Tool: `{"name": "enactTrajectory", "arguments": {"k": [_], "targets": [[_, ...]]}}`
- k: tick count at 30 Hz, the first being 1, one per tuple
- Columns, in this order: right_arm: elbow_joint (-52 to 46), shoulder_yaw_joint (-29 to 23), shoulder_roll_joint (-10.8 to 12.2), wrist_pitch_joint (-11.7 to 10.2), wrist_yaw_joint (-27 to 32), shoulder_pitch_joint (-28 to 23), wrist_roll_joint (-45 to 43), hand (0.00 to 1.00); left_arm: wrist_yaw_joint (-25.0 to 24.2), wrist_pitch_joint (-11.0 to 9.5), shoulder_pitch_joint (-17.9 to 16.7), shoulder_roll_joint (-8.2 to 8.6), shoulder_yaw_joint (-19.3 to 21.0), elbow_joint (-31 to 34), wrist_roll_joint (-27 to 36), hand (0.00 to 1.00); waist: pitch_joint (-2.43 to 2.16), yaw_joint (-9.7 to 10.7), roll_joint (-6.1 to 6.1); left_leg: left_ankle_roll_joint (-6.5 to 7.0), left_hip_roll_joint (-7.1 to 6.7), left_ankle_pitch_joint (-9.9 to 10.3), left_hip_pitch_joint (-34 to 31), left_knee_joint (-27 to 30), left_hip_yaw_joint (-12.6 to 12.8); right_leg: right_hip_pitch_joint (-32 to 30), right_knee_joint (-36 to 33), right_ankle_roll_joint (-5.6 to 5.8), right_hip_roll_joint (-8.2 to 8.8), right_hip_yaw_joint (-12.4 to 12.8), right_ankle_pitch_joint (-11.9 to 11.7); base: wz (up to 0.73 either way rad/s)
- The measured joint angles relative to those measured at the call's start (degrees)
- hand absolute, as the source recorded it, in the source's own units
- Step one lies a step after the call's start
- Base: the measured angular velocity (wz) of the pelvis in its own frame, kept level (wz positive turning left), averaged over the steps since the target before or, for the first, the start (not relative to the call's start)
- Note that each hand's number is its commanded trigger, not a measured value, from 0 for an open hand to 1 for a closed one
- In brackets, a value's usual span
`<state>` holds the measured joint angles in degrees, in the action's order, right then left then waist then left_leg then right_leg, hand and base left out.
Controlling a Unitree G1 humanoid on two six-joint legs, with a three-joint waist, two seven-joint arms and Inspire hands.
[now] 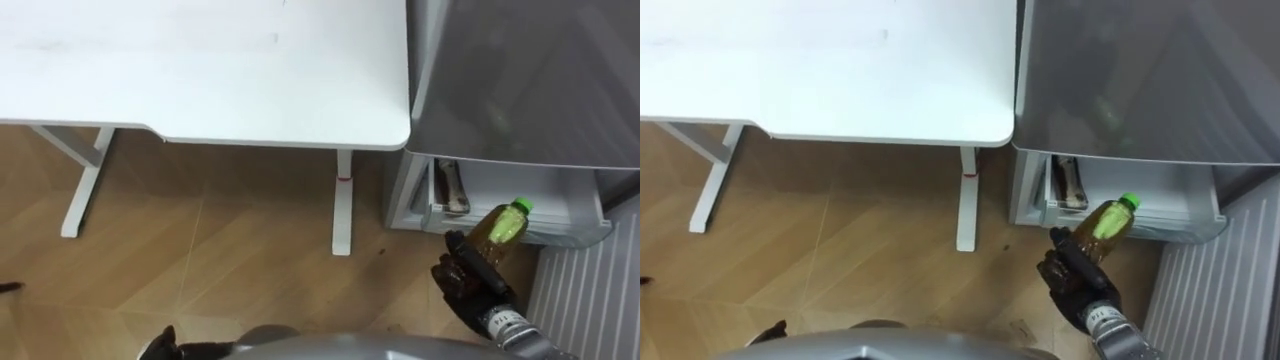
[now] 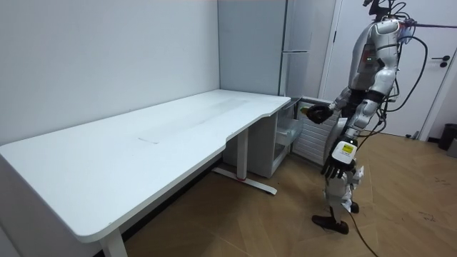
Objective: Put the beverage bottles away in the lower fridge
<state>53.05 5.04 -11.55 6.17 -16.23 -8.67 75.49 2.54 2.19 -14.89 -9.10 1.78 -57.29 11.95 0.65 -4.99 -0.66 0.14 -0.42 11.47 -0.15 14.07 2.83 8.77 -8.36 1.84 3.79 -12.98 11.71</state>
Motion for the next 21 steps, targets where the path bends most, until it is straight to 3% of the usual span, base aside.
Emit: {"name": "enactTrajectory", "arguments": {"k": [5,6,7,8,9,17,21], "targets": [[0.76,-0.02,-0.2,-0.24,0.71,4.35,7.54,1.0,-1.78,0.01,2.21,-0.86,-2.14,-0.1,-2.73,0.0,0.04,0.08,-0.02,0.19,0.08,-0.05,-4.18,2.04,-0.81,-3.17,-1.36,-0.06,0.07,-1.16,-0.04,0.09],[0.76,-0.09,-0.25,-0.32,0.71,5.03,7.72,1.0,-1.98,0.01,2.6,-1.03,-2.31,-0.12,-2.88,0.0,-0.15,0.21,-0.55,0.25,0.09,-0.08,-4.96,2.47,-1.05,-3.83,-1.64,-0.08,0.05,-1.38,-0.05,0.15],[0.87,-0.14,-0.59,-0.35,0.74,6.69,7.97,1.0,-2.07,0.16,3.62,-1.11,-2.63,-0.34,-3.17,0.0,0.06,0.39,-0.28,0.45,0.01,-0.4,-6.58,2.83,-1.42,-5.11,-1.76,-0.22,0.05,-1.62,-0.19,0.17],[1.47,-0.17,-0.78,-0.36,0.77,8.59,8.28,1.0,-2.18,0.33,4.59,-1.15,-3.3,-0.39,-3.66,0.0,-0.07,0.44,-0.63,0.56,-0.09,-0.96,-7.64,2.81,-1.61,-6.22,-1.94,-0.25,0.09,-1.74,-0.41,0.16],[2.59,-0.16,-0.76,-0.35,0.81,10.66,8.67,1.0,-2.38,0.3,5.1,-1.29,-4.22,-0.79,-3.73,0.0,0.21,0.35,-0.57,0.63,-0.22,-1.4,-8.68,2.71,-1.91,-7.47,-2.49,-0.26,0.18,-1.76,-0.45,0.12],[12.99,-2.22,-1.22,0.26,1.18,23.62,9.77,1.0,-5.34,0.81,10.9,-3.29,-8.78,-3.31,-5.63,0.0,0.38,0.09,-0.51,0.89,-0.82,-4.66,-15.9,2.0,-3.53,-15.37,-4.16,-0.6,0.82,-3.64,-1.25,0.14],[16.04,-5.45,-1.82,1.07,1.18,27.42,11.88,1.0,-6.1,0.89,12.86,-3.39,-8.68,-4.91,-5.93,0.0,0.49,-0.01,-0.46,1.21,-1.19,-5.5,-17.71,1.3,-3.49,-17.92,-5.12,-0.59,1.52,-4.12,-1.26,0.04]]}}
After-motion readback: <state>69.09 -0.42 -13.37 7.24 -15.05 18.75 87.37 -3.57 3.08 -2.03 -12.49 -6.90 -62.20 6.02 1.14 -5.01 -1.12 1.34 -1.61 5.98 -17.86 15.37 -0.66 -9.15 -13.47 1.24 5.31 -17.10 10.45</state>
